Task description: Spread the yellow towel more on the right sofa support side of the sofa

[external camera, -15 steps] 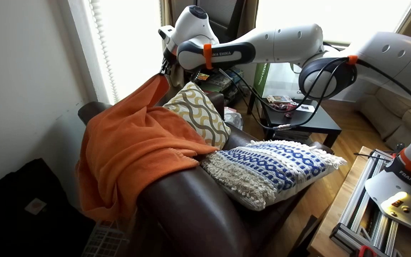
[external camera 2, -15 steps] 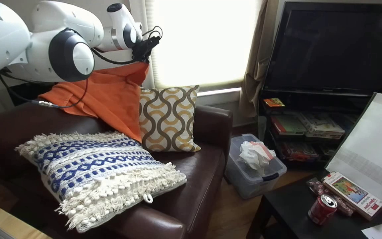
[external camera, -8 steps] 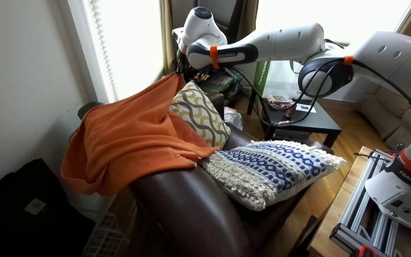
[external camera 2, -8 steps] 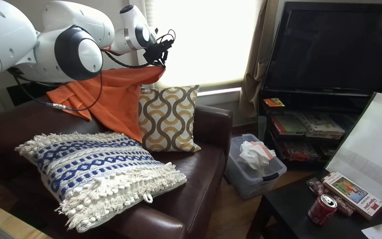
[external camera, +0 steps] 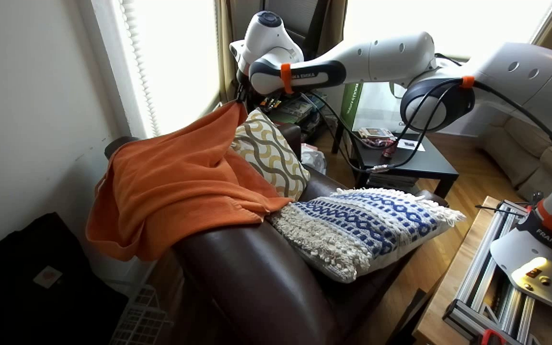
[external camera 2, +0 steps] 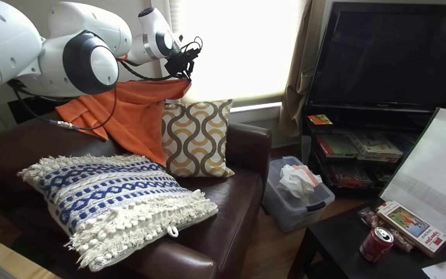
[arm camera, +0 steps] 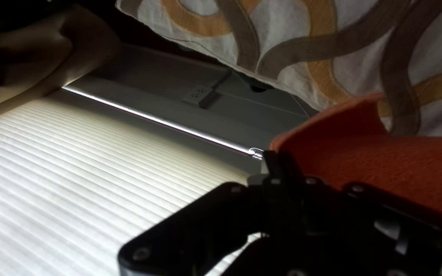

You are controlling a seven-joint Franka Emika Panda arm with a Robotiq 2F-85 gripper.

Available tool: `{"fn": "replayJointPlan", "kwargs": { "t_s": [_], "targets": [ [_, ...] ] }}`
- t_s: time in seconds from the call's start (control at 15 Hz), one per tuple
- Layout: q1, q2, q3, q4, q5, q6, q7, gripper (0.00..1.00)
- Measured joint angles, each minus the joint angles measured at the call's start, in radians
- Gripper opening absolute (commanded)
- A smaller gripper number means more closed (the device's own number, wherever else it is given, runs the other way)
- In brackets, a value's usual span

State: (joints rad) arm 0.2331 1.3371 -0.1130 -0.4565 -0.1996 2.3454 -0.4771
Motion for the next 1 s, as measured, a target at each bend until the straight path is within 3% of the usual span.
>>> {"fn": "replayJointPlan", "kwargs": {
  "t_s": [0.07, 0.13, 0.4, 0.67, 0.8, 1.0],
  "targets": [
    [0.001, 0.002, 0.0, 0.0, 0.0, -0.002, 0.0, 0.28],
    [0.001, 0.004, 0.0, 0.0, -0.001, -0.004, 0.0, 0.29],
    [-0.003, 0.004, 0.013, 0.005, -0.002, -0.004, -0.009, 0.58],
    [-0.012, -0.025, 0.123, 0.004, 0.033, -0.008, -0.144, 0.89],
    [-0.014, -0.043, 0.195, 0.003, 0.079, -0.039, -0.227, 1.0],
    [-0.013, -0.07, 0.282, 0.003, 0.152, -0.132, -0.324, 1.0]
  ]
}}
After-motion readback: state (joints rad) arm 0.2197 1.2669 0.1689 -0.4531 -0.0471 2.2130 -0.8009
